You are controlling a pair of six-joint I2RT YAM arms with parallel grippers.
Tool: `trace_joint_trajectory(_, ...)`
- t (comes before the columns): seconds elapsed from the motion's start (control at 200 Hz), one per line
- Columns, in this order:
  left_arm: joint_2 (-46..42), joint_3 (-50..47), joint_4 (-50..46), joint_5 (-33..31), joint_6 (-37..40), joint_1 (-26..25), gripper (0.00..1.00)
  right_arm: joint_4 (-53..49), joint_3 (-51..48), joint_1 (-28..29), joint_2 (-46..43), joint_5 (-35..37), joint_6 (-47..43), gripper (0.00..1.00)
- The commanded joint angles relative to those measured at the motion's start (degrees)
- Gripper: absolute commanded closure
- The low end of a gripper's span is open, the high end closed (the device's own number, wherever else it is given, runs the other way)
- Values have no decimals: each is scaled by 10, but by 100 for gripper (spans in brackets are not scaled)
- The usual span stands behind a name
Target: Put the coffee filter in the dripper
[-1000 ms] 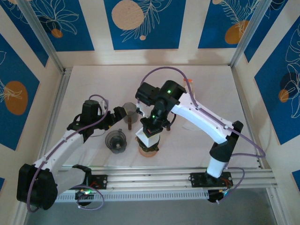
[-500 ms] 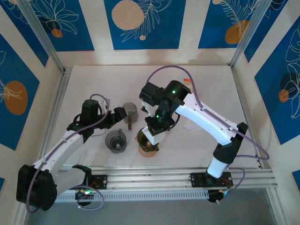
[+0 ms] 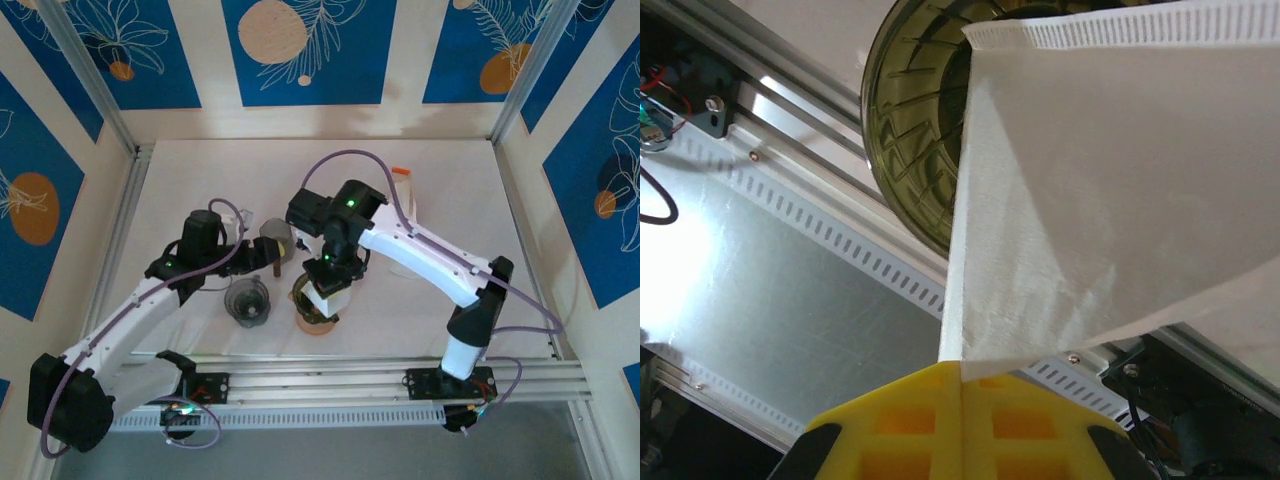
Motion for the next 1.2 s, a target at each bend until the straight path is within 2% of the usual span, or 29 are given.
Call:
trace_joint_trajectory(0.0,-12,-6,-12,21,1,-9,42,-17,7,4,16,-5,-7,100)
trace_joint_trajectory(0.2,-12,-19,-29,26,-2,-13,40,62,-7,4,21,-9,1,96)
trace_joint_trajectory(0.305,-14,-26,-31,27,-6,-15,38,95,-25,3,21,-14,2,88)
trace_joint_trajectory(0.535,-18,-30,-25,18,-17,-15,33,143,-64,1,26,-15,3,87)
trace_joint_trajectory(0.715,-17,-27,-21,6,-21,-15,24,155,-58,-5,4,2,10,73)
trace_joint_trajectory(0.785,-17,-26,-15,1,-25,-15,19,156,-56,-6,-14,13,13,61)
trace_joint_trajectory(0.91,-15,-26,2,-7,-34,-15,14,163,-67,-10,-49,34,25,52)
trace_joint_trajectory(1.08,-18,-25,8,-31,-37,-15,5,192,-103,-20,-123,102,59,45)
trace_joint_trajectory(1.196,-31,-29,6,-61,-36,-15,2,237,-191,-52,-200,141,108,44)
